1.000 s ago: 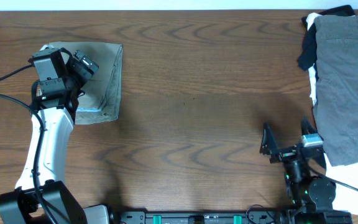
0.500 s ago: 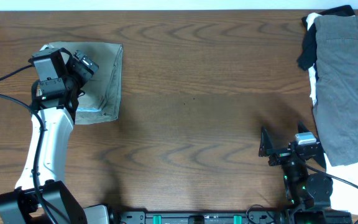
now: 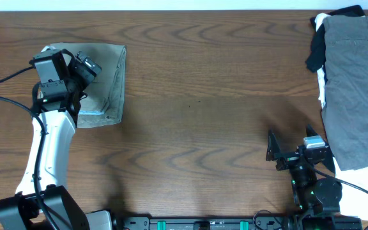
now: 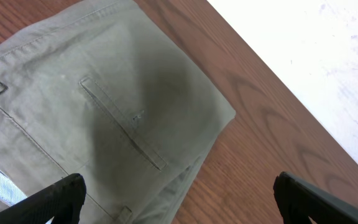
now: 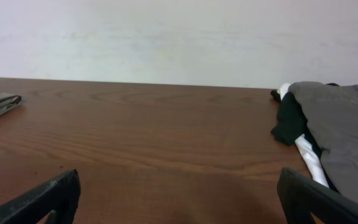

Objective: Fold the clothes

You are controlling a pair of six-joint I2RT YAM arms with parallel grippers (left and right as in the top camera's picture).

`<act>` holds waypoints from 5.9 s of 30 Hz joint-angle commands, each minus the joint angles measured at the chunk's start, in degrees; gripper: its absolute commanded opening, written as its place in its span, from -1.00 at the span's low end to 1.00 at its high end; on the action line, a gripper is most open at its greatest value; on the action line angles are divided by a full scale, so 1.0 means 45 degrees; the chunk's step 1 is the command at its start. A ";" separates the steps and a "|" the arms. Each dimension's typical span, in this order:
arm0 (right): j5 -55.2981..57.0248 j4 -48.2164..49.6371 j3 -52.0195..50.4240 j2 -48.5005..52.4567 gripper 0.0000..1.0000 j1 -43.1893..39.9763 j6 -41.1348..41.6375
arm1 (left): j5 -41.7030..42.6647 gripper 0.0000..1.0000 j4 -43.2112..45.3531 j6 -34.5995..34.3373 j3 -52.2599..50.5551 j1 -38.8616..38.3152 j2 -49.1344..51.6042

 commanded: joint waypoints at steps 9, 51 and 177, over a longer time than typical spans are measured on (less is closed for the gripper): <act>0.0117 -0.0058 -0.0019 -0.0073 0.99 0.0112 -0.0233 | -0.0049 0.96 -0.0034 0.0015 0.0053 -0.0015 0.0112; 0.0117 -0.0063 -0.0019 -0.0073 0.99 0.0112 -0.0233 | -0.0053 0.97 -0.0029 0.0015 -0.6295 -0.0267 -1.0214; 0.0117 -0.0063 -0.0019 -0.0073 0.98 0.0112 -0.0233 | -0.1389 0.96 0.1350 0.6611 -1.3192 -0.2803 -1.8875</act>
